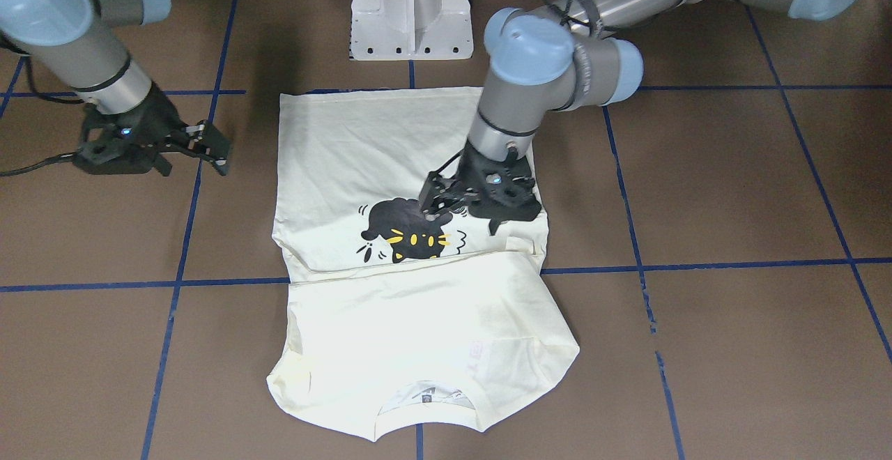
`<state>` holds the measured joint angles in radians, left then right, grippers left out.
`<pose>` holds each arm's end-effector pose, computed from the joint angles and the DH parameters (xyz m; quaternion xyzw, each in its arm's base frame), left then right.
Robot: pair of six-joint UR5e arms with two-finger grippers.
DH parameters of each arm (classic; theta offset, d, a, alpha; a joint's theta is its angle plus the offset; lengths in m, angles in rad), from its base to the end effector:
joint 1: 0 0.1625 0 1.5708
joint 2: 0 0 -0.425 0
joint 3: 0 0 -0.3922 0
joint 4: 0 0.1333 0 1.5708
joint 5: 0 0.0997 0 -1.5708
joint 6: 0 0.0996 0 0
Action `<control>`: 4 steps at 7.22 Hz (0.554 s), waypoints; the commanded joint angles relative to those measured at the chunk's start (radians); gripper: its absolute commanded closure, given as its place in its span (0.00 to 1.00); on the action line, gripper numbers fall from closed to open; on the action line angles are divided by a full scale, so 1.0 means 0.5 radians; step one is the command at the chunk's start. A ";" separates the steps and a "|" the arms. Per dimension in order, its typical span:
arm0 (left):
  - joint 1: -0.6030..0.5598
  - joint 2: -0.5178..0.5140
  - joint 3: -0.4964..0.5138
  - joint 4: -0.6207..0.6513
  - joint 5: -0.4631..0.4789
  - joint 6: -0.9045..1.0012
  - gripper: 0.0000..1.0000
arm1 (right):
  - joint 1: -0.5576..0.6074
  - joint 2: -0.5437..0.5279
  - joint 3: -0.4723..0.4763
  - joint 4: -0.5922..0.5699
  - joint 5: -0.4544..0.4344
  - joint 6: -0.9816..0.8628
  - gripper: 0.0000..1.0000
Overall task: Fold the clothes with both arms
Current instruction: 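Release the sleeve and withdraw the left gripper while the right gripper moves to the hem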
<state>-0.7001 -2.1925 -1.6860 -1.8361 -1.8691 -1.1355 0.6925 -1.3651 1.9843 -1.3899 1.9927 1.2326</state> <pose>0.4468 -0.5124 0.2117 0.1456 0.4706 -0.0437 0.8691 -0.3572 -0.4165 0.3427 0.0199 -0.4264 0.0784 0.9009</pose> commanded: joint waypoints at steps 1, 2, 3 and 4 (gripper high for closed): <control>-0.033 0.542 -0.559 0.119 -0.017 0.224 0.00 | -0.557 -0.101 0.075 0.189 -0.461 0.515 0.00; -0.033 0.644 -0.661 0.120 -0.017 0.237 0.00 | -0.724 -0.177 0.133 0.209 -0.585 0.672 0.00; -0.033 0.648 -0.677 0.120 -0.020 0.237 0.00 | -0.798 -0.282 0.221 0.212 -0.589 0.707 0.00; -0.030 0.645 -0.678 0.120 -0.032 0.237 0.00 | -0.851 -0.325 0.237 0.212 -0.623 0.746 0.00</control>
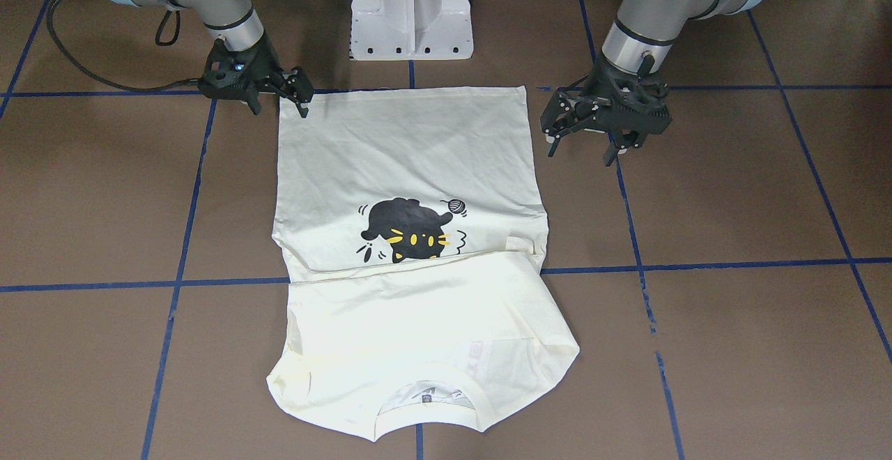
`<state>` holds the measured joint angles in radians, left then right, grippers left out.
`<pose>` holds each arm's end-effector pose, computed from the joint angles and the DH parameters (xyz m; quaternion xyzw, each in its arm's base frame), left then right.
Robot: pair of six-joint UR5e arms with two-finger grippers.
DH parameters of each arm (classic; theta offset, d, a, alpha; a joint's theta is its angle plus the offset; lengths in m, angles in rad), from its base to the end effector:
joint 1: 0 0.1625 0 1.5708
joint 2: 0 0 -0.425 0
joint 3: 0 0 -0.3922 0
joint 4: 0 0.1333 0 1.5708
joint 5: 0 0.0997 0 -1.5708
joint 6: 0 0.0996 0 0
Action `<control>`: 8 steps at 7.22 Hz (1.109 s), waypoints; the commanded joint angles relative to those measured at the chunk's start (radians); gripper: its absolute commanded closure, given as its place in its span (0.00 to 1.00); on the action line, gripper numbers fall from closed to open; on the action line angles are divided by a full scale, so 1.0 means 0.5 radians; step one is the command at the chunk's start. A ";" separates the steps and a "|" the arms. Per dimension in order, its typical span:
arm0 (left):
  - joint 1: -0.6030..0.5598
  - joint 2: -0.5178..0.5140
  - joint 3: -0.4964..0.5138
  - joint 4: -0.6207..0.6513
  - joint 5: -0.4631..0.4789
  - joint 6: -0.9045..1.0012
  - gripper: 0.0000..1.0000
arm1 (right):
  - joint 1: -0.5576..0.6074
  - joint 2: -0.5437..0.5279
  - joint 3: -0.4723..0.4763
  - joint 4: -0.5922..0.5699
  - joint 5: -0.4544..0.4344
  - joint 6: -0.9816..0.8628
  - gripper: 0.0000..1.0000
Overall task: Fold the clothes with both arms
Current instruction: 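Release the sleeve and withdraw the left gripper while the right gripper moves to the hem, then lower both grippers to the hem corners nearest the robot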
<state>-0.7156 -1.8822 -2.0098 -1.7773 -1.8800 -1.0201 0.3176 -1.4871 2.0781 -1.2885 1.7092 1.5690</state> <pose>0.3491 -0.4399 0.2728 0.1590 0.4476 -0.0016 0.8800 -0.4385 -0.2700 0.3544 0.0052 -0.4265 0.1133 0.8974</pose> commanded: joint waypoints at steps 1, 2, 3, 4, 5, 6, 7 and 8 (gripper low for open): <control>0.005 0.012 -0.030 0.002 -0.011 0.003 0.00 | -0.129 -0.082 0.041 0.006 -0.077 0.077 0.00; 0.014 0.003 -0.018 0.002 -0.014 0.000 0.00 | -0.162 -0.075 0.004 0.006 -0.077 0.083 0.00; 0.014 -0.003 -0.015 -0.001 -0.014 0.000 0.00 | -0.169 -0.054 -0.036 0.006 -0.077 0.080 0.00; 0.014 -0.003 -0.015 -0.001 -0.014 -0.003 0.00 | -0.175 -0.042 -0.063 0.006 -0.068 0.077 0.00; 0.014 -0.006 -0.015 -0.001 -0.014 -0.006 0.00 | -0.178 -0.039 -0.094 0.006 -0.062 0.074 0.00; 0.017 -0.006 -0.012 -0.001 -0.014 -0.006 0.00 | -0.175 -0.039 -0.097 0.006 -0.065 0.077 0.00; 0.017 -0.009 -0.012 -0.001 -0.014 -0.006 0.00 | -0.178 -0.039 -0.100 0.006 -0.062 0.077 0.00; 0.017 -0.009 -0.012 -0.004 -0.014 -0.006 0.00 | -0.178 -0.036 -0.109 0.006 -0.062 0.074 0.00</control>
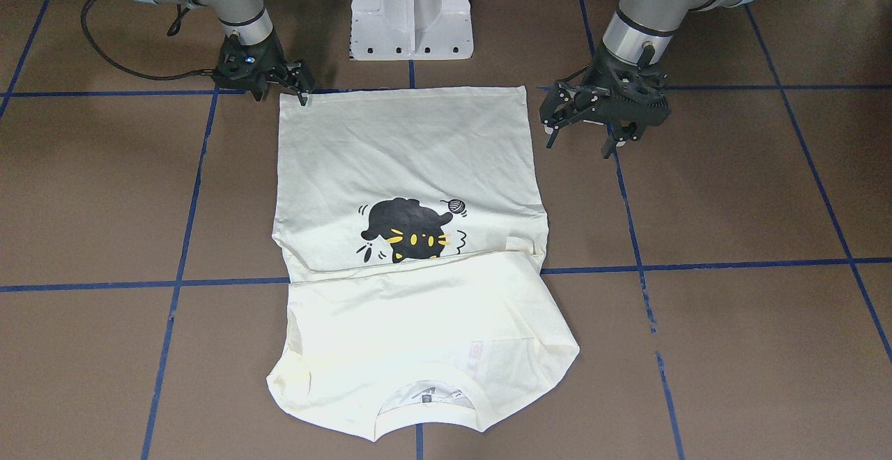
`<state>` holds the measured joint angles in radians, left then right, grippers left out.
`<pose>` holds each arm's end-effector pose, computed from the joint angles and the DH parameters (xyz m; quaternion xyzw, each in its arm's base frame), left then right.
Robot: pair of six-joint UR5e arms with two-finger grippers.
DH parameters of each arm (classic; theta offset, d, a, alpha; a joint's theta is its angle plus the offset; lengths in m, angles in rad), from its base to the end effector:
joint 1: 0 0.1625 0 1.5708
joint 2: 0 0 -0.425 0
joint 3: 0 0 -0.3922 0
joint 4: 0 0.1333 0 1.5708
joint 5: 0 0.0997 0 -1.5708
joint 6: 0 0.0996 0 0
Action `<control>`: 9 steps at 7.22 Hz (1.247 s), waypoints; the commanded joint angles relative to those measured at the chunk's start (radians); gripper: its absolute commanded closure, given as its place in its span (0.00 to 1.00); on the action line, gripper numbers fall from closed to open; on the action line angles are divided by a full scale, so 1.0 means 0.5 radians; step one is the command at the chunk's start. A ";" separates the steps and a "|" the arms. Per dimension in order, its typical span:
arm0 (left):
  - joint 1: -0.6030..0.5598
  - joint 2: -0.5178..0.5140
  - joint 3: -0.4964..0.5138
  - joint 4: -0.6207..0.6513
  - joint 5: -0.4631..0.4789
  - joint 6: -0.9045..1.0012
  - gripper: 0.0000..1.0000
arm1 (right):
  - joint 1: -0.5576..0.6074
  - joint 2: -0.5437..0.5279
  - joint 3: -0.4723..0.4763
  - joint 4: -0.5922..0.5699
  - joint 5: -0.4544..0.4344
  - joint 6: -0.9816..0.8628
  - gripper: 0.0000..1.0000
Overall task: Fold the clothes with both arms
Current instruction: 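Lower both grippers to the hem corners nearest the robot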
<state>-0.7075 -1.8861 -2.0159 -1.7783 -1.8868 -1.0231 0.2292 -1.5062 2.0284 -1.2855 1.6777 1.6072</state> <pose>0.3518 -0.4356 0.2678 0.1571 0.4537 0.0032 0.8772 -0.4667 -0.2348 0.3874 -0.0111 -0.3952 0.1008 0.9130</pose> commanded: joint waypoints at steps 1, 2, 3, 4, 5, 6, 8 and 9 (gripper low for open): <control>0.001 -0.001 0.004 -0.002 0.000 0.000 0.00 | -0.001 0.003 -0.007 0.000 -0.002 0.001 0.15; 0.001 -0.001 0.004 -0.002 0.000 0.000 0.00 | 0.002 0.030 -0.007 0.000 0.001 0.001 0.39; 0.001 -0.001 0.004 -0.002 0.000 0.003 0.00 | 0.005 0.055 -0.007 0.000 0.004 0.001 0.54; 0.001 -0.001 0.004 -0.005 0.000 0.003 0.00 | 0.005 0.058 -0.007 0.000 0.007 -0.002 0.64; 0.001 -0.001 0.004 -0.008 0.000 0.000 0.00 | 0.011 0.058 -0.007 0.000 0.010 -0.002 0.65; 0.004 -0.007 0.010 -0.014 0.000 -0.006 0.00 | 0.014 0.058 -0.007 0.000 0.013 -0.002 0.66; 0.004 -0.010 0.028 -0.021 0.003 -0.012 0.00 | 0.017 0.058 0.005 0.000 0.013 -0.002 0.86; 0.010 -0.017 0.049 -0.021 0.000 -0.022 0.00 | 0.023 0.061 0.011 0.003 0.007 0.001 1.00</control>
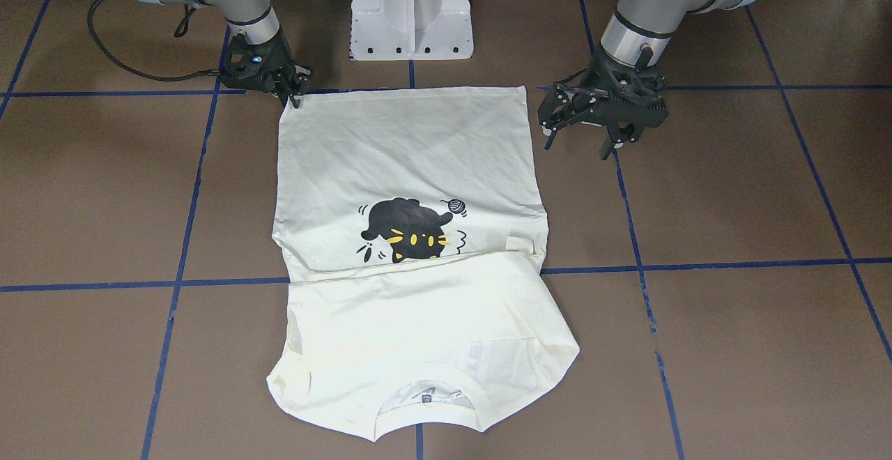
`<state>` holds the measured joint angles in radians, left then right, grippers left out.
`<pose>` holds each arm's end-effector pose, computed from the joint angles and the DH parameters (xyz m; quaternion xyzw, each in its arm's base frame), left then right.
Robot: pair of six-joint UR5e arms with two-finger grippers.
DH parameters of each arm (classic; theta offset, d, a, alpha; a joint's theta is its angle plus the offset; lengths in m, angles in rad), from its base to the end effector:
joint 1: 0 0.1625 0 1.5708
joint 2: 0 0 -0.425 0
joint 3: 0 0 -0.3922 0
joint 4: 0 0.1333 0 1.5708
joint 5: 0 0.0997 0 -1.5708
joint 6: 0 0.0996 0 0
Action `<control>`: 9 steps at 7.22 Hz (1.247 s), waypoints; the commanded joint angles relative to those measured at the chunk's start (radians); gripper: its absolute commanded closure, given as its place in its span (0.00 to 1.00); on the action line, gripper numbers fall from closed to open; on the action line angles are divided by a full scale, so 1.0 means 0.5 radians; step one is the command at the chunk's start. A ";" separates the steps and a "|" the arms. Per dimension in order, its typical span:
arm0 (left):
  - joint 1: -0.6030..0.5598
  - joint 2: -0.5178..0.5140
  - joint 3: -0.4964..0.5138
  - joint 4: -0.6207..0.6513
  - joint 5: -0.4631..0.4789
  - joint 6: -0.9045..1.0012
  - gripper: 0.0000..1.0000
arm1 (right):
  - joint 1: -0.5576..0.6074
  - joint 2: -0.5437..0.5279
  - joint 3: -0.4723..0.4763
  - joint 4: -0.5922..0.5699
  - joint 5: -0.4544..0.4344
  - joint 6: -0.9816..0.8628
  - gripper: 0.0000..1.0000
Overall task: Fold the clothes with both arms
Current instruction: 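Lower both grippers to the hem corners nearest the robot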
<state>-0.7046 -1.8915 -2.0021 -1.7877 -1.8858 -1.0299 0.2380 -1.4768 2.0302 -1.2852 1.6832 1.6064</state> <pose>0.3564 -0.4375 0.2694 0.1555 0.4546 0.0014 0.8770 -0.4705 -0.2398 0.3714 -0.0100 -0.4098 0.1017 0.9065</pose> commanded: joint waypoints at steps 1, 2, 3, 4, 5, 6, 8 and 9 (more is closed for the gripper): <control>0.007 0.000 0.019 -0.005 -0.054 -0.193 0.00 | 0.012 0.008 0.038 -0.001 -0.025 0.009 1.00; 0.107 0.012 0.022 -0.008 -0.051 -0.478 0.00 | 0.030 0.008 0.054 -0.001 -0.022 0.009 1.00; 0.193 0.022 0.001 -0.002 -0.036 -0.657 0.00 | 0.055 0.011 0.066 -0.001 -0.019 0.009 1.00; 0.295 0.022 -0.018 0.004 -0.027 -0.938 0.00 | 0.082 0.011 0.109 -0.001 -0.007 0.006 1.00; 0.475 0.034 -0.054 0.010 0.089 -1.159 0.02 | 0.104 0.011 0.136 -0.001 0.008 0.003 1.00; 0.610 0.086 -0.070 0.014 0.205 -1.295 0.02 | 0.110 0.015 0.137 0.002 0.014 0.003 1.00; 0.825 0.169 -0.064 0.017 0.365 -1.520 0.10 | 0.110 0.036 0.140 0.002 0.011 0.003 1.00; 0.890 0.193 -0.058 0.017 0.375 -1.578 0.14 | 0.110 0.045 0.143 0.002 0.014 0.003 1.00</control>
<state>-0.3118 -1.8145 -2.0335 -1.7801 -1.7225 -1.7683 0.2923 -1.4613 2.1002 -1.2840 1.6892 1.6076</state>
